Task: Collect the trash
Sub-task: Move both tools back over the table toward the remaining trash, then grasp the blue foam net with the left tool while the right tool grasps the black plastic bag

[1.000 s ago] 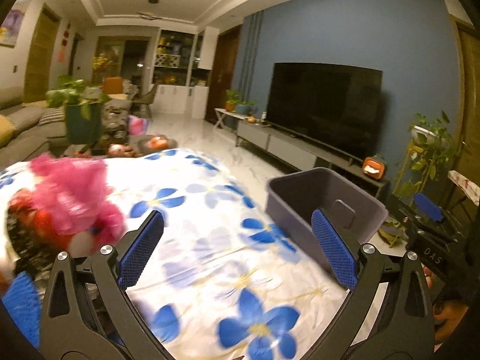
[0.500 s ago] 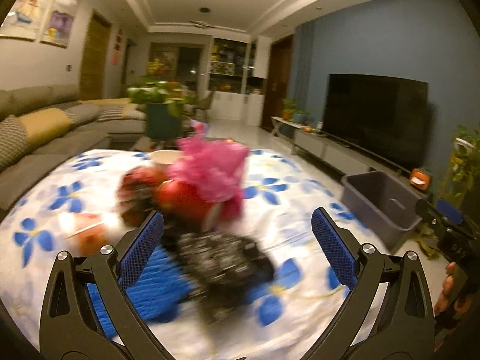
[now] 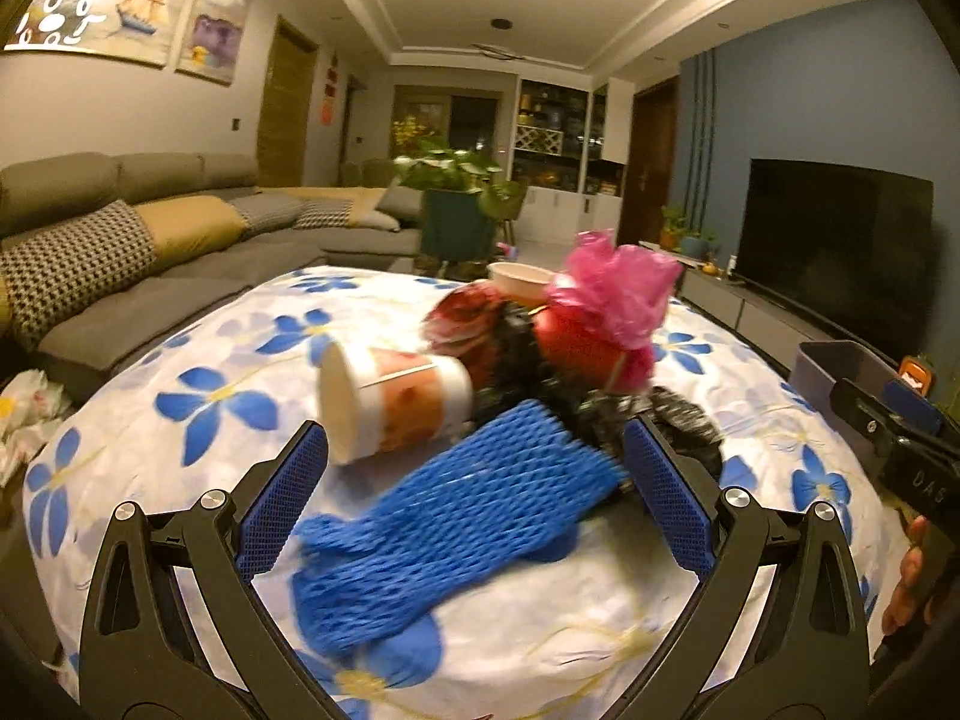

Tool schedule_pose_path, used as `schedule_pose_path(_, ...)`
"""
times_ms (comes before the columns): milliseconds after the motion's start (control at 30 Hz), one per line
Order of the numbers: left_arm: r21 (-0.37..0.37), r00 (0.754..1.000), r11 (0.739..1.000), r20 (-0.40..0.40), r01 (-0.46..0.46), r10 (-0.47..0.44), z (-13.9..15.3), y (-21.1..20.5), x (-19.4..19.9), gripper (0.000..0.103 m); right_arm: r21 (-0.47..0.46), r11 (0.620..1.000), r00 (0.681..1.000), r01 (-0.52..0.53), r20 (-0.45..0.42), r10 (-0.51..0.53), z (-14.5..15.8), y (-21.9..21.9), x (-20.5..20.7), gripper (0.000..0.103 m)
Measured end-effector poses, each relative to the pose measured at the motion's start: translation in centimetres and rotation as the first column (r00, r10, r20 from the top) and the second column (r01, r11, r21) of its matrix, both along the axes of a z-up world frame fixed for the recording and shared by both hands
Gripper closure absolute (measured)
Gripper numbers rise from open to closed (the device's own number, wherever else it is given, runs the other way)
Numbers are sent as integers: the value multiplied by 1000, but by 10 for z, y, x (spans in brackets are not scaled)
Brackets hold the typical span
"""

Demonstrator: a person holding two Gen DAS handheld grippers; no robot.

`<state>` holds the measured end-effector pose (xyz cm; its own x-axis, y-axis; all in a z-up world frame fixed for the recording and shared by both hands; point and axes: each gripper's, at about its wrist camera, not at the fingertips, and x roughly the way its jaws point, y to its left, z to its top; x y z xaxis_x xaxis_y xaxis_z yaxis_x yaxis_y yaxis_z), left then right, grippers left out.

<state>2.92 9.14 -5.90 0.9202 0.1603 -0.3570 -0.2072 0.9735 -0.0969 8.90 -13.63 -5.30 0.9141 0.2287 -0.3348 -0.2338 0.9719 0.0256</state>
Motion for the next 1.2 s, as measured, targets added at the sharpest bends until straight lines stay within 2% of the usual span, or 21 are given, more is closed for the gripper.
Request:
schedule_pose_path(333,-12,997,997,-9,-81,81,-10,31,-15,6,-35,995,996,-88,-26,87,-18,54,9,16)
schedule_pose_path(567,-16,996,996,-29,-85,85,-17,39,-12,6,-44,992,991,-115,-77,111,-31,69,28,29)
schedule_pose_path(733,-26,997,998,-35,-63,62,-21,36,-3,6,-37,990,982,-137,-134,131,-42,73,41,45)
schedule_pose_path(833,-38,998,998,-40,-47,45,-24,34,4,6,-44,987,976,-152,-164,143,-49,76,45,64)
schedule_pose_path(867,-41,998,998,-42,-41,40,-26,33,7,6,-48,986,973,-158,-177,147,-52,76,47,66)
schedule_pose_path(933,-40,998,999,-50,-31,29,-28,31,12,6,-51,985,970,-167,-187,155,-55,77,48,82)
schedule_pose_path(1000,-41,998,999,-58,-16,14,-31,28,17,6,-51,984,968,-172,-195,159,-56,75,49,90)
schedule_pose_path(1200,-43,995,999,-101,9,-13,-40,25,32,10,-18,989,976,-146,-166,141,-45,57,41,91)
